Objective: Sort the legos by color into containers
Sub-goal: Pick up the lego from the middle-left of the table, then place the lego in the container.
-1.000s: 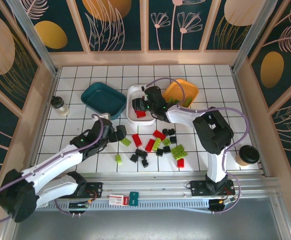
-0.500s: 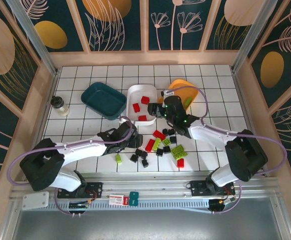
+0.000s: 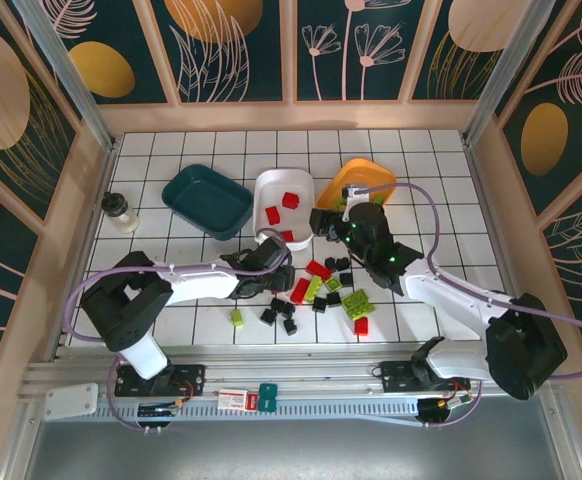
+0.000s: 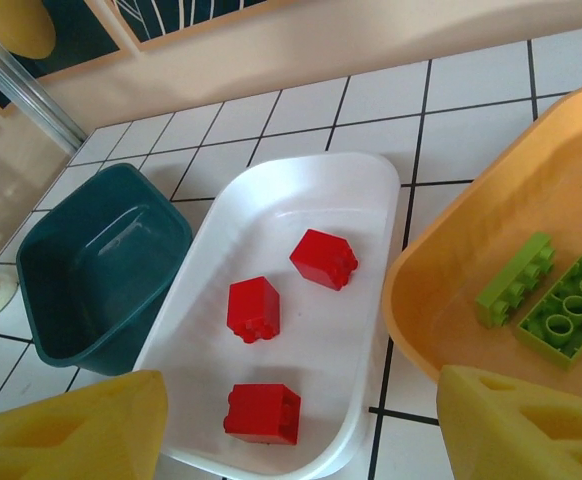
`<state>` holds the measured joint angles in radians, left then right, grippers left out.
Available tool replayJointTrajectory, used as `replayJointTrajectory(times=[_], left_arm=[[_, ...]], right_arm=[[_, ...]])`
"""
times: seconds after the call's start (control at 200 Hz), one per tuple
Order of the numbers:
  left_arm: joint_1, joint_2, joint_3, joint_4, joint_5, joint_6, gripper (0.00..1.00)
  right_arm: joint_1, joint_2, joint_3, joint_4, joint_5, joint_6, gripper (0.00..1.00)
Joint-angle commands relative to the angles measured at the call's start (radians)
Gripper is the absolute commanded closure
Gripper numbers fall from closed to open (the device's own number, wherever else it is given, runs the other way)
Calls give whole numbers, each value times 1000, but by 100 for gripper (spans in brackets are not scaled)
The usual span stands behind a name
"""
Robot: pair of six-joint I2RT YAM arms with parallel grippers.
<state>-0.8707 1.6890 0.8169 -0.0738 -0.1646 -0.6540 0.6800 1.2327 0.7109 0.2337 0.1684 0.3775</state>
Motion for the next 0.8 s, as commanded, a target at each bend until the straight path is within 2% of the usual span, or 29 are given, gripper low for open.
replayJointTrajectory(times=[0.0, 0.325, 0.415, 0.525, 0.631, 0.796], left_arm=[[-2, 61, 37, 17, 33, 13, 41], [-3, 31, 62, 6, -1, 8, 68], [-3, -35, 70, 12, -36, 1, 73], [7, -93, 109, 4, -77, 6, 74], [55, -122, 180, -6, -88, 24, 74], [153, -39, 326, -8, -68, 63, 74]], right_arm=[[-9, -36, -25, -7, 39, 21, 28], [-9, -65, -45, -11, 51, 25, 28], [-8, -67, -52, -8, 49, 29, 28], [-9, -73, -63, -15, 42, 37, 28], [-5, -91, -84, -23, 22, 48, 28], [9, -112, -124, -62, 1, 68, 28]])
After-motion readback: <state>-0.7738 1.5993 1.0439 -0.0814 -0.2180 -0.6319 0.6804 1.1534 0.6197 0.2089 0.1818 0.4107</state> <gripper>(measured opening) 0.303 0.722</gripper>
